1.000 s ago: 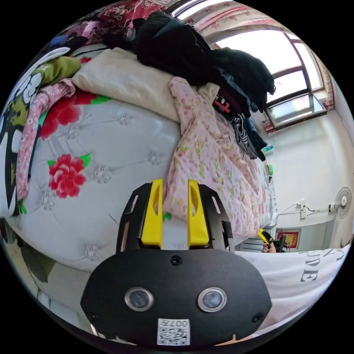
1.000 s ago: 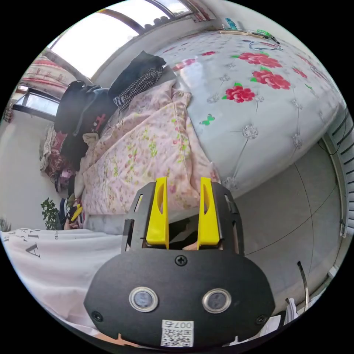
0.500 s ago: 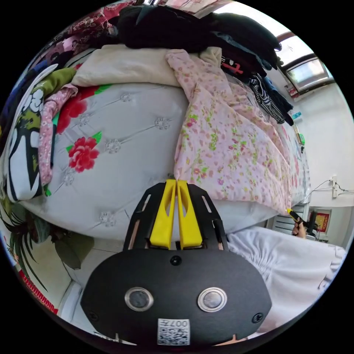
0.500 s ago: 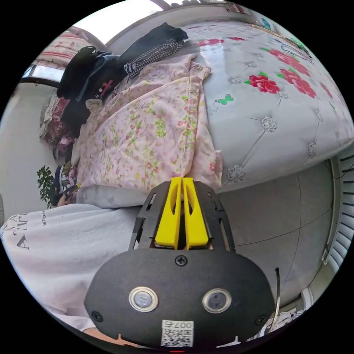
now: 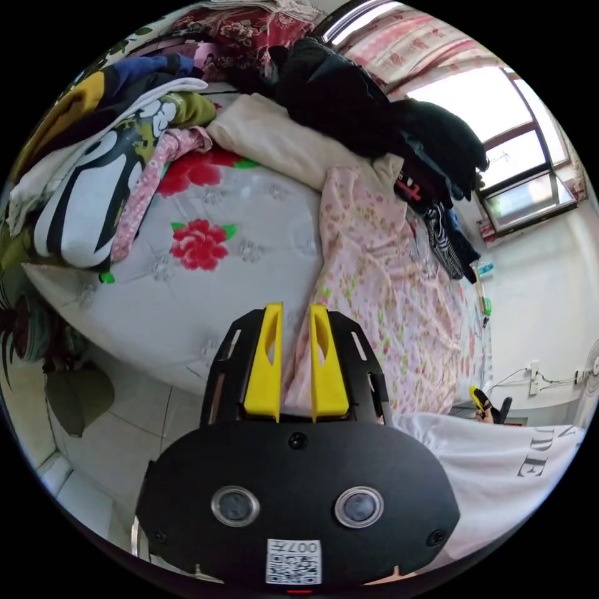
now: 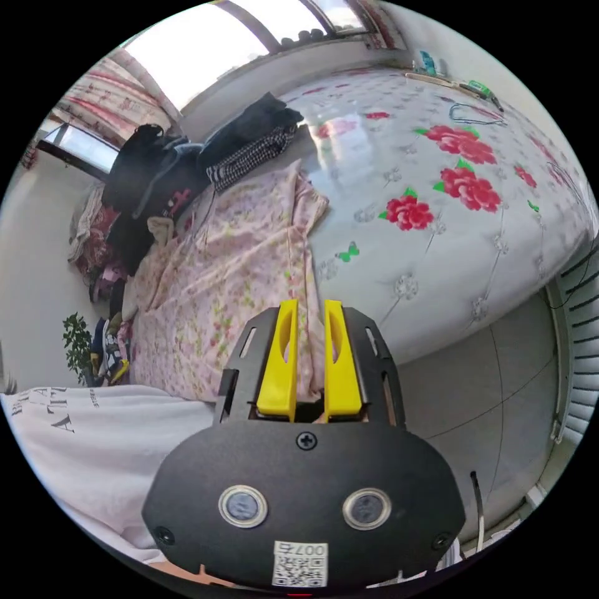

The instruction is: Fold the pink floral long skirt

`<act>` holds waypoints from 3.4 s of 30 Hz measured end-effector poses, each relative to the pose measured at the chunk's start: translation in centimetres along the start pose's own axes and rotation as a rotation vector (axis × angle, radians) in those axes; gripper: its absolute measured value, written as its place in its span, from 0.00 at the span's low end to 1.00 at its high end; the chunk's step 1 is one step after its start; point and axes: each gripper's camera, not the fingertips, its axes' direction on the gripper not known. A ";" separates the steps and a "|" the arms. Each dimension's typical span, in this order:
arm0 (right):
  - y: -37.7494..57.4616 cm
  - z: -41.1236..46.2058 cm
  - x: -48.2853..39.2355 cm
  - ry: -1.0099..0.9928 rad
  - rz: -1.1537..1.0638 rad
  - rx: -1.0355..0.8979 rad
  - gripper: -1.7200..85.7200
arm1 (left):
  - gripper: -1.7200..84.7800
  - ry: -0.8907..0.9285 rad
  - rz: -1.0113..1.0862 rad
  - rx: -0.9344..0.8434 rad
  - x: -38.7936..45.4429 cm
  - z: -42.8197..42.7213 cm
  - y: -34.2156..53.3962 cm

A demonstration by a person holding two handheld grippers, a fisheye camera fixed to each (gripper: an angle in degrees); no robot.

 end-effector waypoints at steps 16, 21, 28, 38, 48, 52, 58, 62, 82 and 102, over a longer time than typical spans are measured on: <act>-11.6 33.7 -46.0 -0.435 -0.954 -0.328 0.10 | 0.11 0.168 -0.081 0.032 -3.9 7.0 -16.6; -7.8 43.5 -57.5 -0.375 -1.156 -0.442 0.11 | 0.01 0.303 -0.155 0.104 -7.1 6.0 -15.2; -7.4 52.5 -62.2 -0.523 -1.092 -0.600 0.03 | 0.05 0.328 0.172 0.262 -4.1 -1.3 -11.2; -6.3 53.9 -61.0 -0.455 -1.211 -0.571 0.05 | 0.12 0.354 -0.024 0.209 -15.3 -3.8 -8.3; -0.8 57.1 -66.4 -0.451 -1.477 -0.565 0.02 | 0.13 0.449 0.027 0.203 -15.3 -3.1 -11.2; -7.1 51.0 -63.3 -0.796 -1.400 -0.436 0.02 | 0.15 0.476 0.107 0.178 -18.1 -4.6 -11.4; -6.6 51.5 -59.7 -0.742 -1.427 -0.527 0.02 | 0.19 0.702 0.096 0.082 -20.6 -1.4 -13.5; -4.5 52.9 -57.9 -0.603 -1.455 -0.554 0.02 | 0.16 0.725 0.237 -0.094 -17.7 1.7 -15.5; -2.2 54.8 -52.1 -0.309 -1.332 -0.538 0.02 | 0.16 0.529 0.196 0.035 -18.6 4.0 -15.1; -6.0 45.0 -49.5 -0.392 -1.270 -0.310 0.02 | 0.01 0.482 0.484 0.271 -9.4 7.6 -7.8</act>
